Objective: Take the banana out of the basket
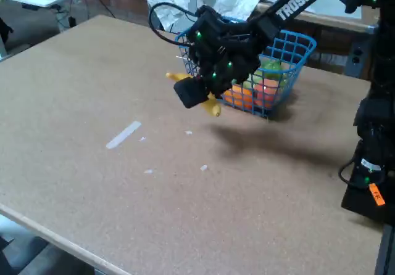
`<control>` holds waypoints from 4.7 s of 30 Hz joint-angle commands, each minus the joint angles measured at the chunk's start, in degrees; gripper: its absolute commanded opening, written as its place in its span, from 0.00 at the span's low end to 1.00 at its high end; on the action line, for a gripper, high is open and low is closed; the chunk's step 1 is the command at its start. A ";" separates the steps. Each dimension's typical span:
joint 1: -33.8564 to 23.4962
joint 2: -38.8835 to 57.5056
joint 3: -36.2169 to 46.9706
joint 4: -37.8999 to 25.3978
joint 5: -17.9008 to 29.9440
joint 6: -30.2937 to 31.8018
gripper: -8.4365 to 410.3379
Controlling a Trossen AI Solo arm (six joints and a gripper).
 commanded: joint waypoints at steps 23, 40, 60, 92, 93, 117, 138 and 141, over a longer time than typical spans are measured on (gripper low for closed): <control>-1.16 7.89 -0.02 10.23 -1.25 -3.17 0.21; -1.14 7.89 -0.15 10.49 -1.14 -3.37 0.21; -1.09 9.31 -4.83 18.80 -0.24 -4.87 0.21; -0.68 16.31 -4.83 27.23 -0.35 -6.03 0.21; -0.68 16.50 -4.83 27.34 -0.35 -6.03 0.21; -0.68 17.20 -4.83 28.24 -0.17 -4.85 0.37; -0.68 17.20 -4.83 28.02 0.42 -4.87 0.58; -0.68 17.20 -4.83 28.02 0.48 -4.90 0.60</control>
